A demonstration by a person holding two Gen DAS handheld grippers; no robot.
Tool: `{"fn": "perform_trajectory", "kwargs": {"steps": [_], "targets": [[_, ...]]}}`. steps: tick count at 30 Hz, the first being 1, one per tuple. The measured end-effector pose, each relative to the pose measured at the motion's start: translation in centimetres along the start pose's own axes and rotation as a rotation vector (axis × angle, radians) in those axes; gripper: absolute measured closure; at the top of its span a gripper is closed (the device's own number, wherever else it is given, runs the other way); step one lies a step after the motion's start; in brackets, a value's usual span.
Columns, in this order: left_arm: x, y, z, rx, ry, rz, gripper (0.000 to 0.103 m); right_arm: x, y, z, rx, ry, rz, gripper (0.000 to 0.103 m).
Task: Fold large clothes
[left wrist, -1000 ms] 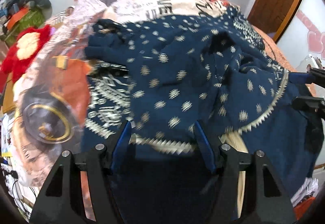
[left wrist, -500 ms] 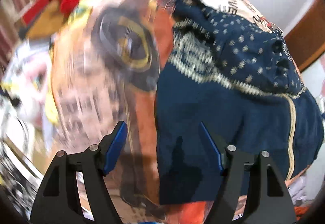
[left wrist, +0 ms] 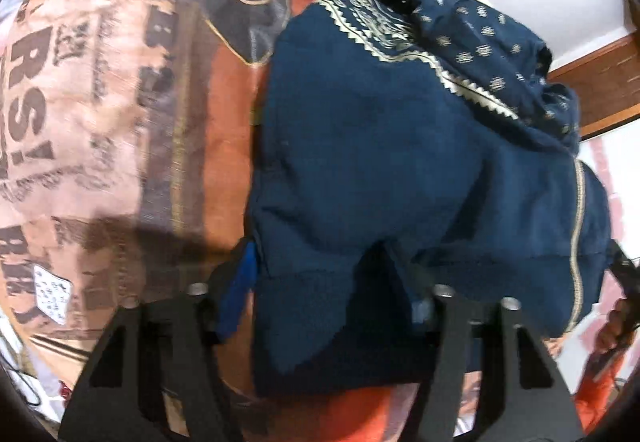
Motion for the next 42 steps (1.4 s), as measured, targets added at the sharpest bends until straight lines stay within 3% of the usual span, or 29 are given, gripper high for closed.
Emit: {"fn": "perform_trajectory", "kwargs": {"steps": [2,4,8,15,21,25,31,35,39,42], "targets": [[0.0,-0.5,0.0,0.014,0.009,0.009,0.080,0.0,0.0,0.1,-0.007,-0.003,-0.002,0.063],[-0.1,-1.6,-0.2,0.037,0.013,0.015,0.086,0.0,-0.1,0.2,-0.012,-0.011,-0.001,0.074],[-0.4,-4.6,-2.7,-0.007,-0.064,0.106,0.089,-0.2,-0.4,0.0,-0.034,-0.030,0.005,0.086],[-2.7,-11.1,-9.6,0.024,-0.239,0.248,0.089,-2.1,0.4,-1.5,-0.035,-0.100,-0.058,0.090],[-6.9,-15.7,-14.1,0.056,-0.355,0.345,0.090,-6.5,0.4,-3.4,-0.043,-0.198,-0.087,0.091],[-10.6,-16.8,-14.8,0.064,-0.391,0.328,0.090,-10.1,-0.6,-3.1,-0.009,-0.231,-0.101,0.094],[-16.2,-13.7,-12.1,-0.025,-0.377,0.207,0.090,-15.3,-3.7,0.4,0.039,-0.195,-0.071,0.095],[-18.5,-9.1,-7.9,-0.082,-0.297,0.090,0.090,-17.6,-6.1,3.2,0.114,-0.160,-0.042,0.096],[-18.9,-5.7,-3.5,-0.136,-0.196,0.033,0.090,-19.1,-9.0,5.6,0.123,-0.083,0.022,0.096],[-18.0,-5.2,-1.7,-0.181,-0.160,0.067,0.090,-19.1,-9.5,5.8,0.105,-0.058,0.017,0.096]]}}
Point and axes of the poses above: each gripper's, at about its wrist camera, not at the fingertips, and z roughly the way its jaws point, y to its left, x to its underside, the point moved 4 cm from there along z, roughly the way its jaws point, and after that the axes turned 9 degrees about y, right-handed, at the moved point
